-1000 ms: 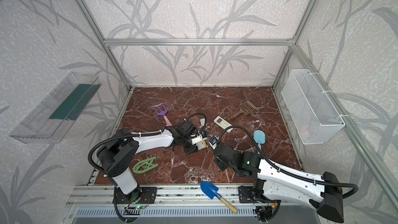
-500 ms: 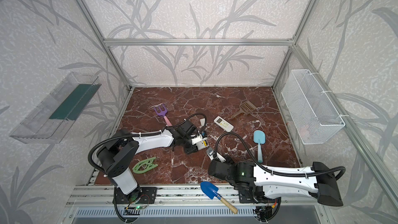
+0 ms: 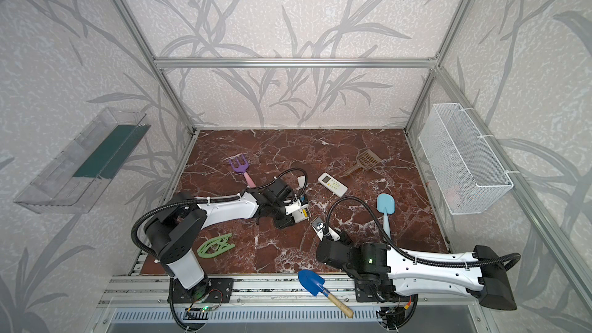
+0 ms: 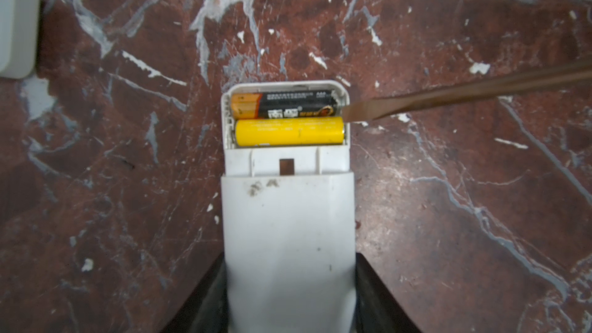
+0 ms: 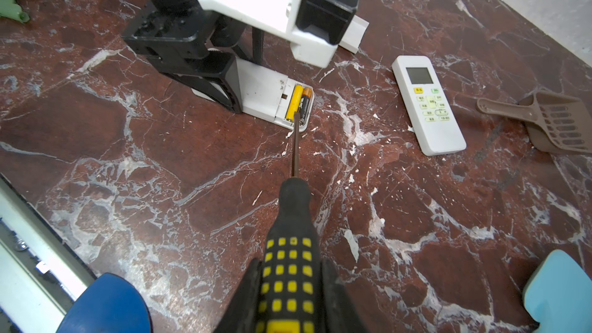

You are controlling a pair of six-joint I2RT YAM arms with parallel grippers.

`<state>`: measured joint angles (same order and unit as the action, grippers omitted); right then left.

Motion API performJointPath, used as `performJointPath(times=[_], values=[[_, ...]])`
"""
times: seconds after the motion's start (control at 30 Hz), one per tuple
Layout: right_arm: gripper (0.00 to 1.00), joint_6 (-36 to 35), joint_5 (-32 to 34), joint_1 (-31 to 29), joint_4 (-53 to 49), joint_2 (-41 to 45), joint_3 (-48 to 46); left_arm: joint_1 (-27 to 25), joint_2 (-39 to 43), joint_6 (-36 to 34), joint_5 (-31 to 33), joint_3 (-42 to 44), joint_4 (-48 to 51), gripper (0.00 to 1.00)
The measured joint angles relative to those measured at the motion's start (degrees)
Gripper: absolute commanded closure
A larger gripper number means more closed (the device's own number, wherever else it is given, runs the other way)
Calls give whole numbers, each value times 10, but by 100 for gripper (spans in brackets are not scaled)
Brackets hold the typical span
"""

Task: Unload the batteries from the remote control

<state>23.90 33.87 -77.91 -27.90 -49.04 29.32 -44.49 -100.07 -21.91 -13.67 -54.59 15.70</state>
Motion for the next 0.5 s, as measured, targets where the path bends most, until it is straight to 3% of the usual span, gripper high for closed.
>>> performJointPath(times=[0.5], values=[[100,2,-9,0,9,-12,-6,0,0,0,0,0,0,63]])
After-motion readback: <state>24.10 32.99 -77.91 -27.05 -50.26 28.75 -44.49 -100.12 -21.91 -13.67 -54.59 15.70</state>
